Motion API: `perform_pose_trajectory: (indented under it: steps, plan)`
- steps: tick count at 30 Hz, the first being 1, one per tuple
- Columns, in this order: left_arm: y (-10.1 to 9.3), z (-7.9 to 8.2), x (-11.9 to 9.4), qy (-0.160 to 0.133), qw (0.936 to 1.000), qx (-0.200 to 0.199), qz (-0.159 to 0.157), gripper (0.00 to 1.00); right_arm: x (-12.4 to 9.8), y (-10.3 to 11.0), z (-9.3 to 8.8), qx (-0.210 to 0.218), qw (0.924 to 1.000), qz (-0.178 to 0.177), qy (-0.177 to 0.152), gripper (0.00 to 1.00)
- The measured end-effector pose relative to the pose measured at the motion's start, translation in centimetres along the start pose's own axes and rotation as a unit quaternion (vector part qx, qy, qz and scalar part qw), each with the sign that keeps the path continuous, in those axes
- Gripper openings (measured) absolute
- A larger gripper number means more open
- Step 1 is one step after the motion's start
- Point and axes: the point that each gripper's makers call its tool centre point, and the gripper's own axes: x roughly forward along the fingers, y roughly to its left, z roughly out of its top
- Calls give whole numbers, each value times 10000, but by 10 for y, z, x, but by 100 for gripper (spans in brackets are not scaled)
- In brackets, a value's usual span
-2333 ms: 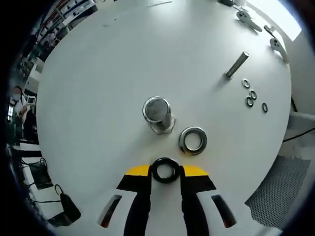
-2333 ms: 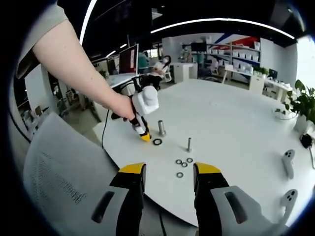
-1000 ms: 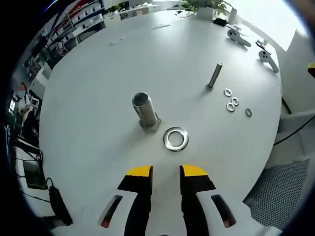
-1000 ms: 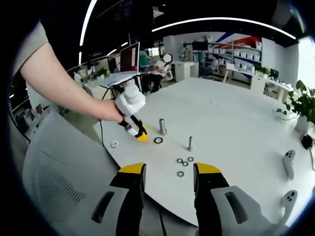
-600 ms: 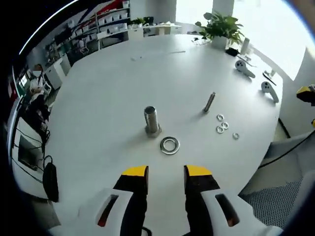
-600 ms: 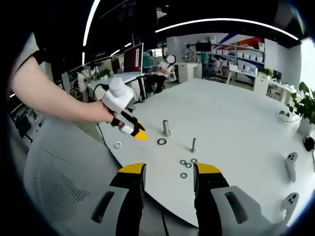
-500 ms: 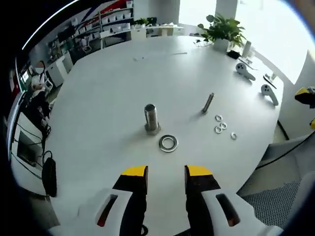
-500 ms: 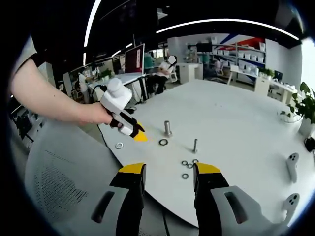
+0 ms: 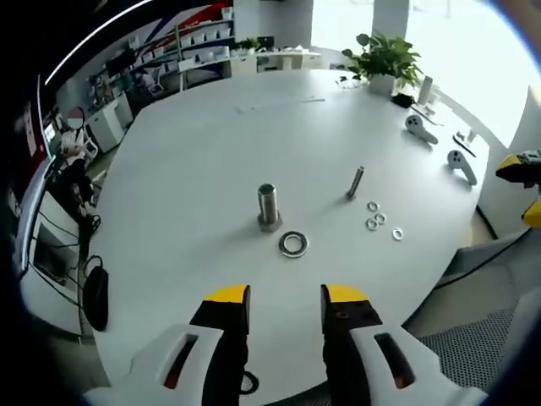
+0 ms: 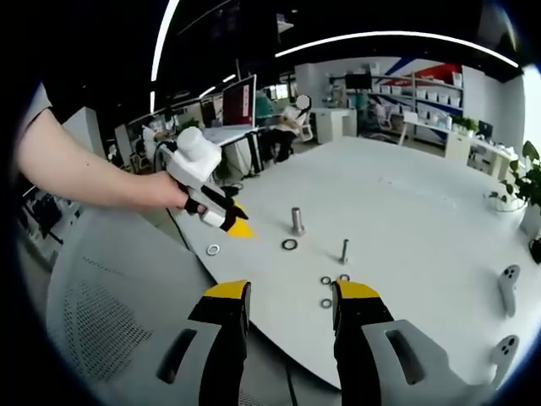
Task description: Place the washer onto the threaded stud by aligning its center hole with the stud, sliding it down to the base, and recovering from edge contact or off-axis alignment until the washer reaches the visible bottom stop.
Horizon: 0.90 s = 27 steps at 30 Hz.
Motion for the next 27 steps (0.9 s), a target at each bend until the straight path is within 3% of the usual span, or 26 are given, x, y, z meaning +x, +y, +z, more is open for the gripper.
perform_pose_trajectory:
  steps: [9,19,27]
  plan:
    - [8,-9,-6,-15,9998,-174,82,34,1,3,-1,-13,10000,62,23,41]
    - [15,-31,-7,299,9994,-113,154,36,0,2,-1,-11,10000,69,31,41]
    - [15,-37,-4,489,9987,-20,141,37,0,2,0,-4,10000,69,10,41]
